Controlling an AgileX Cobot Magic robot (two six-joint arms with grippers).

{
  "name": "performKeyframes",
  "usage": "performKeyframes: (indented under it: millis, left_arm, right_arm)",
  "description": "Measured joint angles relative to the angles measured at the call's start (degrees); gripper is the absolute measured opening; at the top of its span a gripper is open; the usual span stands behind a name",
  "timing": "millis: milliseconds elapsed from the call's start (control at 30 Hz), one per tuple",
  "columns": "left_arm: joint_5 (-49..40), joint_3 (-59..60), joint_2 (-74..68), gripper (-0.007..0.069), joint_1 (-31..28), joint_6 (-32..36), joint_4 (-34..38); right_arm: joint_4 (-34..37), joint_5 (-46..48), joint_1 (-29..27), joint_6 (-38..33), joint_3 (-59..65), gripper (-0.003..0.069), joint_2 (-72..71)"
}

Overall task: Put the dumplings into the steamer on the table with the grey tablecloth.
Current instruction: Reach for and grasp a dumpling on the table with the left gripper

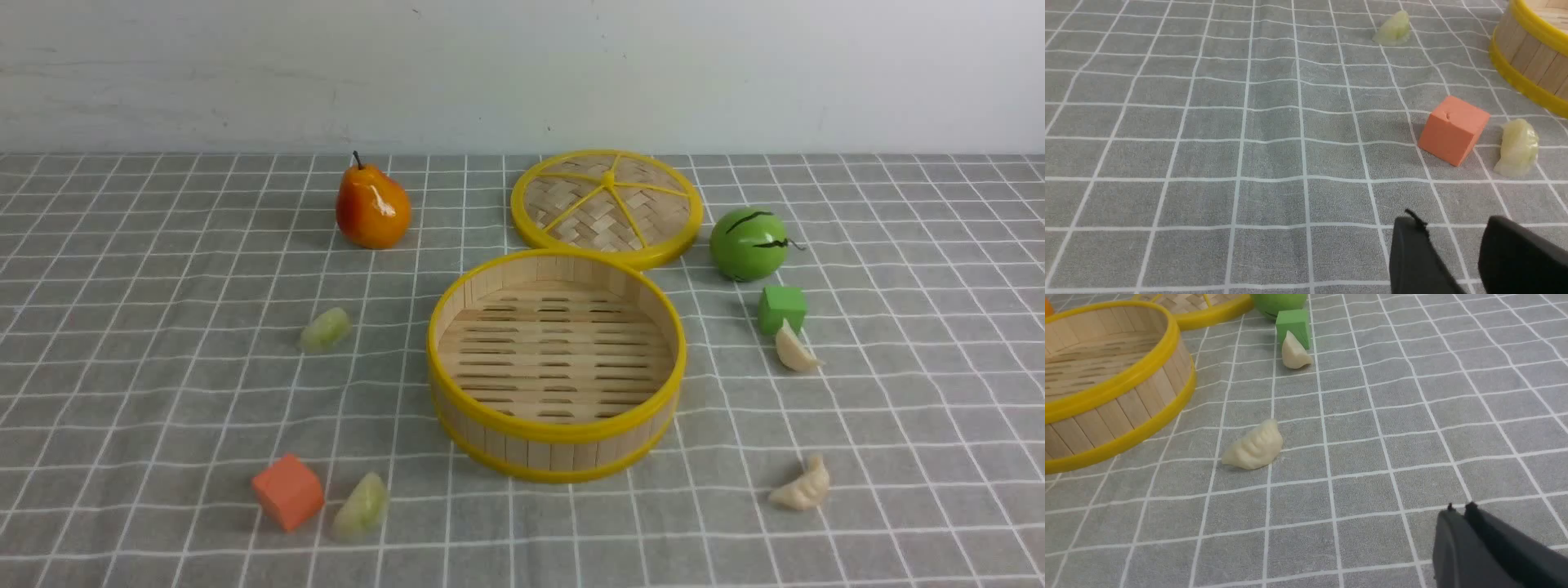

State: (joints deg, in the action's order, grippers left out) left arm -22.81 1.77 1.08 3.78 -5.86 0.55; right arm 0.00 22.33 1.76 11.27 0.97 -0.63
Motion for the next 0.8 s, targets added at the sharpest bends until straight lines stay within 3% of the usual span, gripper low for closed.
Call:
performKeyframes:
  millis: [800]
  left_arm:
    - [0.16,0.0,0.0,0.0237,0.0,0.0,-0.55]
  right_arm:
    - [0.0,0.05,0.0,0.0,0.0,0.0059,0.0]
